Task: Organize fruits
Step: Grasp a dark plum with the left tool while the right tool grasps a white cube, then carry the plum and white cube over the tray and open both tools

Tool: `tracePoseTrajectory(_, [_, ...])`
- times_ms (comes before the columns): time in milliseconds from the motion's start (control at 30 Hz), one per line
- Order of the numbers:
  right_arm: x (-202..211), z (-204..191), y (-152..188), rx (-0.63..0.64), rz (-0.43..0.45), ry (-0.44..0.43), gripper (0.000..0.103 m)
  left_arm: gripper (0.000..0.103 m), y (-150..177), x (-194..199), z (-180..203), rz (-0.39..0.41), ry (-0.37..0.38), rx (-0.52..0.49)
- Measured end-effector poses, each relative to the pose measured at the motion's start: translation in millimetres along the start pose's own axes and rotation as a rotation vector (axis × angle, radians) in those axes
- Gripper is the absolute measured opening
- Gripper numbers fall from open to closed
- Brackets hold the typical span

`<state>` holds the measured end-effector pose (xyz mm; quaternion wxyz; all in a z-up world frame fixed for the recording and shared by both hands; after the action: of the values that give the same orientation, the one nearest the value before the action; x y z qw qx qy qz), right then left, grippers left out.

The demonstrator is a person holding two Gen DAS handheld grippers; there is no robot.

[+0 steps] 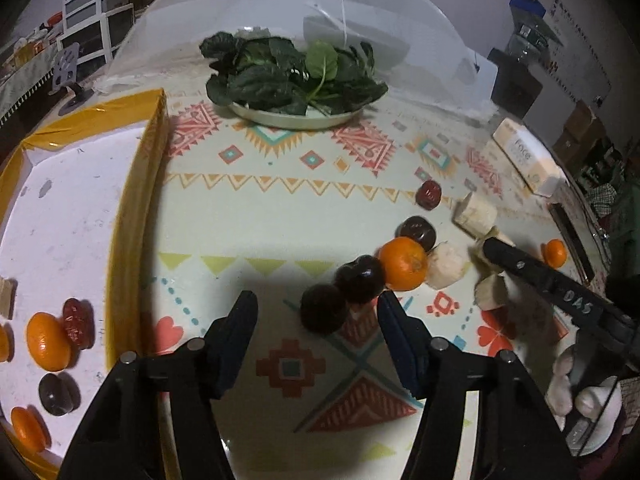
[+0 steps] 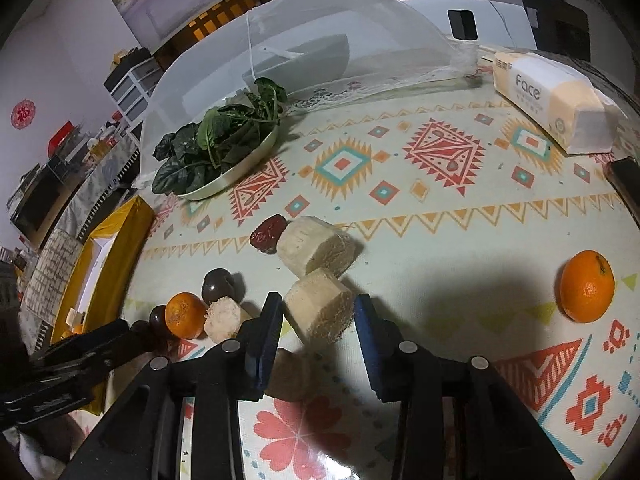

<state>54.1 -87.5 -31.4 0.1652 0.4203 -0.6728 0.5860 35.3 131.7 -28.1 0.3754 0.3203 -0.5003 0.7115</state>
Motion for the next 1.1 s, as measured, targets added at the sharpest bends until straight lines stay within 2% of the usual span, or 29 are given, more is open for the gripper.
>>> tracePoseTrajectory(133, [3.2,-0.5,-0.8,-0.011,0.012,-0.018,0.04,0.061,0.8,-4.7,2.0,0.013,0.01,-0.013])
tracePoseTrajectory(200, [7.6,-3.5,-1.6,-0.002,0.023,-0.019,0.04,0.047,0.9,-5.1,4.2,0.016,0.017,-0.023])
tracePoseTrajectory(233, [10.3,-5.5,-2.2,0.002,0.028,-0.018,0.04,0.036,2.1,-5.2,6.5,0.008,0.038,-0.027])
tracePoseTrajectory(300, [15.2,-9.2,-3.2,0.01,0.037,-0.015,0.04,0.032,3.5,-2.9,8.6,0.02,0.026,-0.039])
tracePoseTrajectory(333, [18.2,-11.9,-3.6,0.016,0.042,-0.015,0.04,0.022,4.3,-1.2,9.2,0.027,0.015,-0.048])
tracePoseTrajectory(467, [28.7,-23.7,-6.1,0.037,0.055,-0.019,0.04,0.022,7.2,13.9,4.7,0.034,0.045,-0.022])
tracePoseTrajectory(600, [39.4,-41.0,-9.3,0.062,0.071,-0.032,0.04,0.022,7.6,40.8,-0.1,0.075,0.082,-0.011])
tracePoseTrajectory(767, [49.5,-71.8,-12.6,0.091,0.083,-0.091,0.04,0.023,3.9,85.4,-17.0,0.142,0.125,0.02])
tracePoseTrajectory(900, [50.9,-105.1,-17.6,0.118,0.082,-0.168,0.04,0.023,-6.1,112.9,-48.5,0.179,0.112,0.071])
tracePoseTrajectory(1100, [31.3,-173.0,-26.1,0.192,0.043,-0.256,0.04,0.023,-32.7,127.0,-121.8,0.193,0.037,0.175])
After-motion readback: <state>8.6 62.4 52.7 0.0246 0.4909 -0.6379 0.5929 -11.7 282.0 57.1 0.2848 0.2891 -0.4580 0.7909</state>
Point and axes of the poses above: each gripper's, at about its wrist camera, not at the fingertips, and x roughly against the way its jaws point, z to its right, y to its underside, the point moved 5 cm from there along -x, roughly the way its jaws point, and after that the axes turned 12 degrees about x, right-handed, at the moved point
